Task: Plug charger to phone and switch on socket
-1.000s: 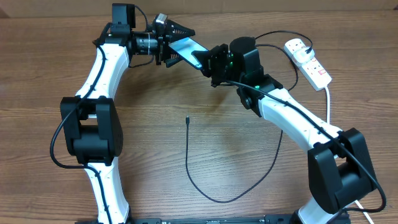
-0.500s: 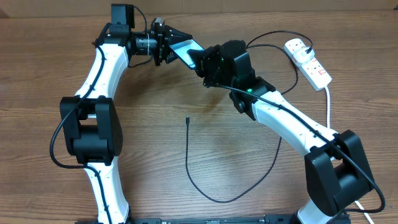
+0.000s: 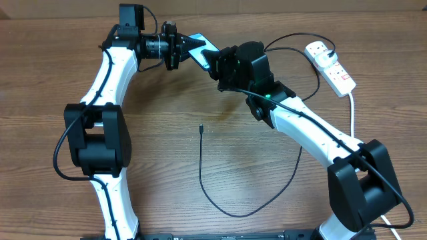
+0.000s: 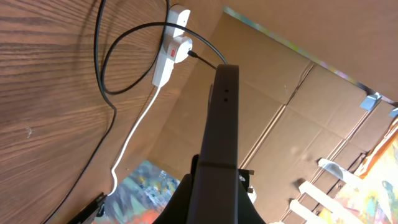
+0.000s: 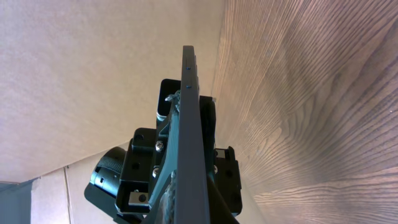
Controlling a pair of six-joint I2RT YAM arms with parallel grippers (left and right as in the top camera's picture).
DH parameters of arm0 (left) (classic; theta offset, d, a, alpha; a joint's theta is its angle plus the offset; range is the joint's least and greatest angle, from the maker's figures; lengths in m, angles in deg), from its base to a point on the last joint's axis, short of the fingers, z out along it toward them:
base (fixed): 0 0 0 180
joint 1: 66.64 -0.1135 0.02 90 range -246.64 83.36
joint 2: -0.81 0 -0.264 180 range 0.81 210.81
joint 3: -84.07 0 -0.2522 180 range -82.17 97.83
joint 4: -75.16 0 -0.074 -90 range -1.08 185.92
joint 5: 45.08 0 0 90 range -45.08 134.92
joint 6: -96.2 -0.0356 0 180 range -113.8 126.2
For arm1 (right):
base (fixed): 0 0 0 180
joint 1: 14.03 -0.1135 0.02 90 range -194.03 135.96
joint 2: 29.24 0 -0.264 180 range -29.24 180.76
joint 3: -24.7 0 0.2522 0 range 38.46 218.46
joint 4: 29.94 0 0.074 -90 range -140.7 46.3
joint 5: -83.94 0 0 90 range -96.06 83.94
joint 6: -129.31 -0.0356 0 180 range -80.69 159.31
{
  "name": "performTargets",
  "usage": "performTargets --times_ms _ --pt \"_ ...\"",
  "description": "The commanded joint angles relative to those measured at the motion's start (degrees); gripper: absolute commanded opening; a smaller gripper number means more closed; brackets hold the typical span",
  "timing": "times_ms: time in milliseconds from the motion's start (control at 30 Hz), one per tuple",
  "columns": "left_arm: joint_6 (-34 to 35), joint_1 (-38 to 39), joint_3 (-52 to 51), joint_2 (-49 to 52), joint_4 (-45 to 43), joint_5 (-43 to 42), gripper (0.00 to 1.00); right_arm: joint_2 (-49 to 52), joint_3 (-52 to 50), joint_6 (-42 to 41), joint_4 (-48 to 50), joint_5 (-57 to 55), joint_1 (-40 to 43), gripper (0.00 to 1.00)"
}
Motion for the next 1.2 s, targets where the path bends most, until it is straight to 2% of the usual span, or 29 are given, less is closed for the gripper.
performTargets --times_ms 0,100,133,267,333,567,700,967,1167 --pt "2.16 0.48 1.18 -0.55 -1.77 1.25 0.04 -0.68 0.22 5.66 -1.4 0.24 -1.03 0.05" --pt "2.14 0.48 1.18 -0.55 -4.66 1.42 0.04 -0.68 0.24 6.4 -1.36 -0.96 -1.03 0.11" --pt "2.16 0.48 1.18 -0.55 -5.35 1.64 0.04 -0.68 0.24 6.95 -1.31 -1.42 -1.03 0.18" --pt "2.14 0.48 1.18 -0.55 -6.86 2.38 0.04 -0.7 0.22 7.69 -1.31 -2.4 -1.01 0.25" --pt "1.66 0.39 1.18 -0.55 -6.88 3.17 0.04 -0.68 0.22 9.01 -1.05 -3.37 -0.96 0.35" --pt "-3.74 -0.24 1.18 -0.55 -6.84 4.9 0.04 -0.7 0.24 20.5 -0.85 -8.61 0.48 0.69" --pt "-9.79 -0.68 1.18 -0.55 -6.8 4.92 0.04 -0.7 0.24 26.91 -0.85 -8.37 2.56 0.79" --pt "-25.31 -0.74 1.18 -0.55 -4.42 4.76 0.04 -0.7 0.24 48.52 -5.25 1.53 10.05 0.82" --pt "-34.23 -0.76 1.18 -0.55 0.96 2.67 0.04 -0.7 0.24 58.77 -10.03 10.84 14.36 0.8"
